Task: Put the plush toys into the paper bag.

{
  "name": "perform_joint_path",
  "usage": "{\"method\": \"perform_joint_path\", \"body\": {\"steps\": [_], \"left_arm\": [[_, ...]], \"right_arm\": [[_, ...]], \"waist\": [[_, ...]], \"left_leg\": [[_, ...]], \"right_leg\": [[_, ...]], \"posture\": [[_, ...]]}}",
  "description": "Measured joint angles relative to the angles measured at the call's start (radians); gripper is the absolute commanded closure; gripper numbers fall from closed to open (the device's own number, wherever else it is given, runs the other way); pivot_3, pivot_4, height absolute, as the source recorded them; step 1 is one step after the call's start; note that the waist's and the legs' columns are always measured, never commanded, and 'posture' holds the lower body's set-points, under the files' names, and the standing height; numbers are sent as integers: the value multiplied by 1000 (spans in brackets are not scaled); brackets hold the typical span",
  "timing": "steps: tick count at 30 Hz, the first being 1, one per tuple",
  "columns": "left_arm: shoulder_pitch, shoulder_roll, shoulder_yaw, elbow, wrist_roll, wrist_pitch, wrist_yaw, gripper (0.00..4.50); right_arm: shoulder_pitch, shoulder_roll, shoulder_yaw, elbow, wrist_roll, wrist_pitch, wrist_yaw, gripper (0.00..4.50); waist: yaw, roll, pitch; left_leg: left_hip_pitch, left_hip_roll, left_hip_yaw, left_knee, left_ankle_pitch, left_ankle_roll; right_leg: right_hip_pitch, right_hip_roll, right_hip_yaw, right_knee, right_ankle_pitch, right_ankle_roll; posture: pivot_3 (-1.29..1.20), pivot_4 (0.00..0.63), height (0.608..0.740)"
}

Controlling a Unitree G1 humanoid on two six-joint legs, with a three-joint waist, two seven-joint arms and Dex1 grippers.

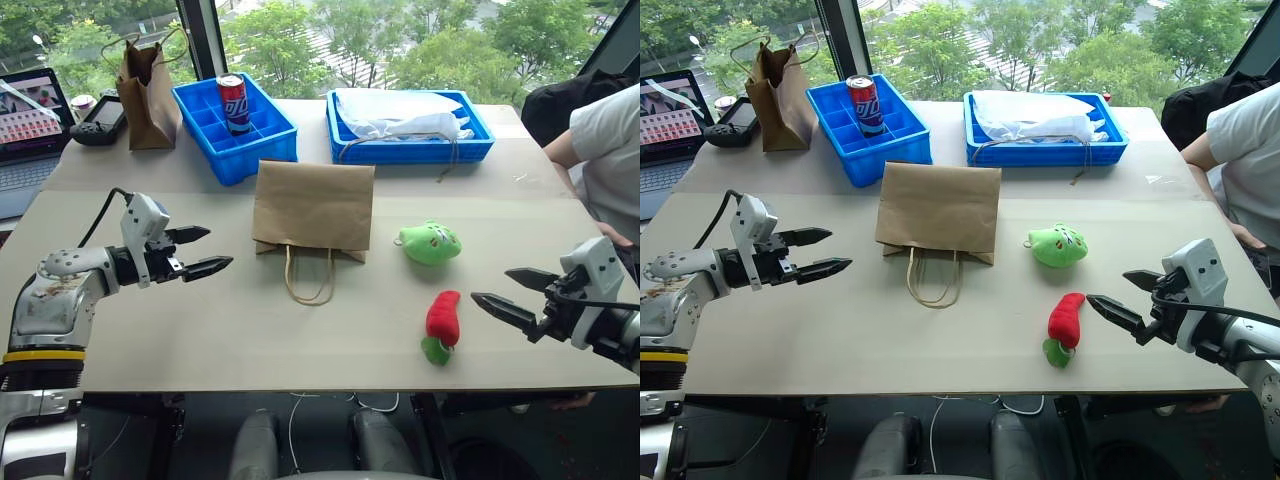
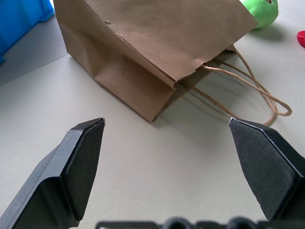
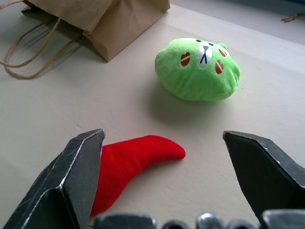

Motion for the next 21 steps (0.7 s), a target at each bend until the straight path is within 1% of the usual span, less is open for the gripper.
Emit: {"method": "perform_joint_path", "body": {"steps": [2,4,6,7,9,10,12,14,15,18,19,21], "left_arm": [[-6,0,-3,5,-1,0,-12,0],[-44,8,-28,11,-9,-11,-96,0],[-139,27,-91,22,8,-108,-218,0],[-212,28,-119,35,28,-166,-269,0],[-287,27,-142,61,50,-233,-320,0],[-312,27,-155,80,62,-262,-340,0],[-380,14,-221,172,128,-382,-406,0],[-434,-19,-280,271,192,-492,-447,0],[-464,-39,-316,333,235,-576,-466,0],[-516,-62,-371,454,317,-759,-487,0],[-552,-89,-387,522,351,-848,-487,0],[-603,-133,-404,588,378,-941,-480,0]], "right_arm": [[0,0,-1,-2,5,2,2,67],[-6,-16,-1,-29,45,20,22,67],[-19,-103,-10,-108,174,117,64,67],[-46,-149,-13,-154,247,169,74,67],[-86,-172,-16,-191,325,213,67,67],[-101,-175,-14,-198,350,227,61,67],[-143,-184,-5,-201,393,258,18,67],[-173,-184,7,-207,418,273,-23,67],[-177,-184,19,-216,438,284,-47,67],[-176,-184,34,-235,487,303,-91,67],[-176,-184,33,-241,525,317,-120,67],[-176,-184,40,-256,580,330,-156,67]], "waist": [[0,0,0],[1,0,0],[5,0,0],[7,0,0],[7,0,0],[6,0,0],[3,0,0],[3,0,0],[3,0,0],[4,0,0],[4,0,0],[7,0,0]], "left_leg": [[0,0,0,0,0,0],[-1,0,0,0,0,0],[-1,-1,-1,1,0,0],[0,-1,-2,1,0,0],[4,-1,-4,0,0,0],[4,-1,-3,0,0,0],[3,-2,-4,0,0,1],[3,-2,-5,0,0,1],[1,-2,-6,1,0,1],[-1,-2,-6,1,0,1],[-2,-2,-7,1,0,1],[-2,-3,-8,1,0,1]], "right_leg": [[0,0,0,0,0,0],[0,0,0,0,0,0],[0,0,0,0,0,0],[2,0,0,-1,0,0],[9,1,-2,-5,-1,0],[10,1,-2,-5,-1,0],[10,0,-1,-6,-1,0],[10,0,-2,-6,-1,0],[9,0,-2,-6,-1,0],[8,0,-2,-6,-1,0],[8,0,-2,-6,-1,1],[8,0,-2,-6,-2,1]], "posture": [[0,150,722],[0,150,722],[0,150,722],[0,150,722],[0,150,722],[0,150,722],[0,150,722],[0,150,722],[0,150,722],[0,150,722],[0,150,722],[0,150,722]]}}
